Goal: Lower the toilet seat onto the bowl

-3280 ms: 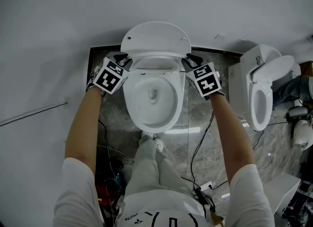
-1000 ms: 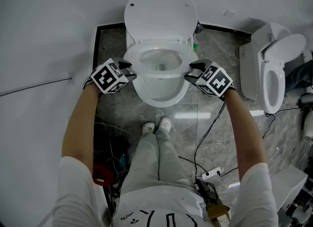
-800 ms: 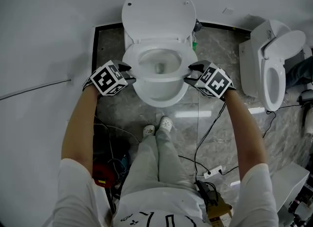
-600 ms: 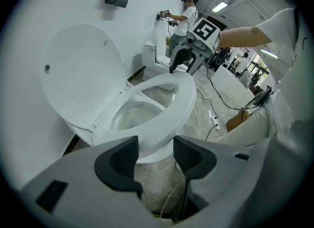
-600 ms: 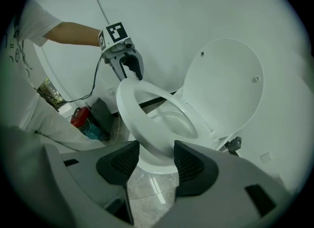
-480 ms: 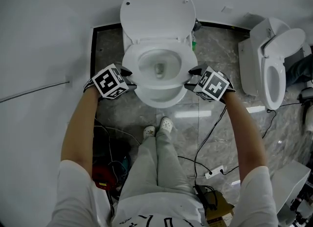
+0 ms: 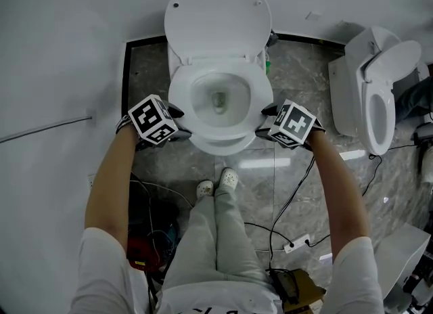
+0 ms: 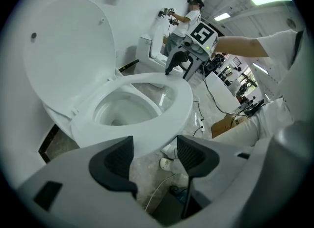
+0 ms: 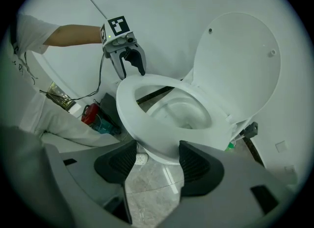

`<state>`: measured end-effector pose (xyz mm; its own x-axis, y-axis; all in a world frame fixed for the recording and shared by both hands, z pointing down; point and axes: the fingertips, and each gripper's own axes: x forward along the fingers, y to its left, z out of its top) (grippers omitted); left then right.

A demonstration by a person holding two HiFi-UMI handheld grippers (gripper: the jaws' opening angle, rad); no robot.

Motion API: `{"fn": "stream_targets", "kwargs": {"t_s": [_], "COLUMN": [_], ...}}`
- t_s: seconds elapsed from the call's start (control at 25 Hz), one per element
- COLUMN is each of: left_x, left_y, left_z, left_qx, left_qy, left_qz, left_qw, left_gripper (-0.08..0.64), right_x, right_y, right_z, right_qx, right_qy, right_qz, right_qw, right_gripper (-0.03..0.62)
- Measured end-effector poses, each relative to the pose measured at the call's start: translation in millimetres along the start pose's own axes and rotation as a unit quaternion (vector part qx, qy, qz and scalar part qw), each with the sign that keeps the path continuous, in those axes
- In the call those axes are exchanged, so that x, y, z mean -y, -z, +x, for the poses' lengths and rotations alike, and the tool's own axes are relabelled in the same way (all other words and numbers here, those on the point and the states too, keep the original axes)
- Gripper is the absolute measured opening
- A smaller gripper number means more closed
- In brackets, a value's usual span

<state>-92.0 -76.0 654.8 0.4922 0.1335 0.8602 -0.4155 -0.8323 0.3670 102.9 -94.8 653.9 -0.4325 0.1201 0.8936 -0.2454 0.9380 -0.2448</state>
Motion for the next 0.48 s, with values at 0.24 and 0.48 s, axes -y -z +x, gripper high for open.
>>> {"fn": "stream_targets", "kwargs": {"t_s": [0.24, 0.48], "left_x": [1.8, 0.5], "left_y": [10.8, 22.9], "left_z": [17.7, 33.1], "left_qx": [-0.002, 0.002], "left_qy": [0.009, 0.032], "left_qz": [-0.002, -0.020], "left_qw": [1.0000, 0.9993], "left_gripper": [0.273, 0.272], "right_x": [-6.0, -9.5], "right_y": [11.5, 21.1], "right_z": [16.6, 34.5], "right_qx": [-0.014, -0.022], "right_qy": [-0.018, -0.030], "right_qz": [0.012, 0.027], "right_qw": [1.000, 0.999], "right_gripper": [0.285, 0.287]}}
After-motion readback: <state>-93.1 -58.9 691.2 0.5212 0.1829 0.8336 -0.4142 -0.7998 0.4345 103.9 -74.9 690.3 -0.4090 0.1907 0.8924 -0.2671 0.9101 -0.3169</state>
